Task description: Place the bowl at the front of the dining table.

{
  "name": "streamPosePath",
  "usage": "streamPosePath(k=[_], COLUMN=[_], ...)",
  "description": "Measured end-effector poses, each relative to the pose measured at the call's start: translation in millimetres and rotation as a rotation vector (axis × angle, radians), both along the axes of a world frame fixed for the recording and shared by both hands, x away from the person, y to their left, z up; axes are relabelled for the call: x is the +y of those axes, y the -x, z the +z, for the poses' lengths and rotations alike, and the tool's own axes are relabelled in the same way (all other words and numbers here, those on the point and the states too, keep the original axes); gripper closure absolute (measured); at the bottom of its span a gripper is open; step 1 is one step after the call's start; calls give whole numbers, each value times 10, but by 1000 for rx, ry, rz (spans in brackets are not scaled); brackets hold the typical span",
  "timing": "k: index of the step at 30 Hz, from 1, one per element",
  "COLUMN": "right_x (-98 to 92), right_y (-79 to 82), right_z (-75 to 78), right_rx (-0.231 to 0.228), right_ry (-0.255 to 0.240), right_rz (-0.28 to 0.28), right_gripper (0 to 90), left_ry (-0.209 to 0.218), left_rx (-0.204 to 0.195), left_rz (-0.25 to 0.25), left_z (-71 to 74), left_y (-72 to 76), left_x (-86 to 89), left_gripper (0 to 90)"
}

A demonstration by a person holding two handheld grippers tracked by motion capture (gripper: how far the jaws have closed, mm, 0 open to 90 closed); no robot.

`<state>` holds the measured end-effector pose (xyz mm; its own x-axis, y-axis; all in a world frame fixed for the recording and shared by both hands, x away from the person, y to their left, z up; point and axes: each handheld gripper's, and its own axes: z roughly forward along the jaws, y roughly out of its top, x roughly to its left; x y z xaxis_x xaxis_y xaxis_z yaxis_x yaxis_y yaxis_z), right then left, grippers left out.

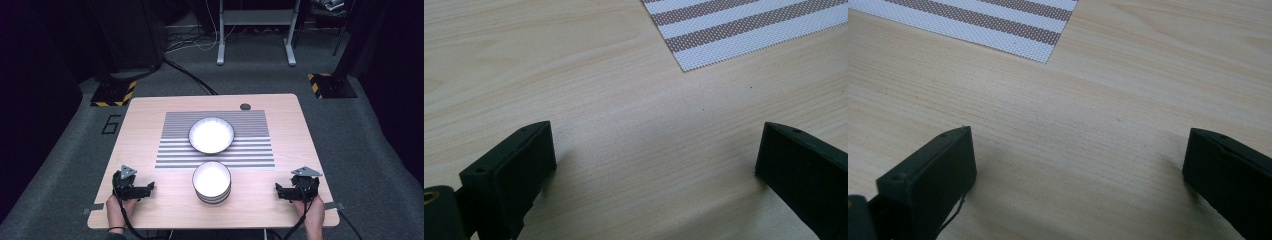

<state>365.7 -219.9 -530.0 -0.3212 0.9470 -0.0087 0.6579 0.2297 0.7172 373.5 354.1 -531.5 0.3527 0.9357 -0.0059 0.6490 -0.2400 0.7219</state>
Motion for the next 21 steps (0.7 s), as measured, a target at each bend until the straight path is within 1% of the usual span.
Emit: streamPosePath(k=[7, 14, 16, 17, 18, 20, 21], right_x=[-3, 0, -5, -15, -15, -26, -28], right_y=[5, 0, -5, -8, -8, -6, -3], right_z=[0, 6, 12, 27, 27, 46, 53], right_rx=[1, 6, 9, 21, 21, 31, 26], right_ry=[-2, 1, -1, -24, -24, -58, -53], right_rz=[13, 13, 23, 37, 37, 51, 54], right_gripper=[0, 0, 6, 6, 6, 7, 7], left_ry=[0, 0, -4, -6, -7, -5, -6], left_rx=[0, 3, 11, 18, 21, 20, 21], left_rz=[2, 7, 10, 11, 10, 13, 10], left_z=[1, 4, 13, 19, 22, 21, 22], left_y=[0, -3, -8, -6, -4, -1, -2], left_x=[0, -4, -9, -11, -11, -14, -17], left_gripper=[28, 28, 29, 34, 34, 33, 32])
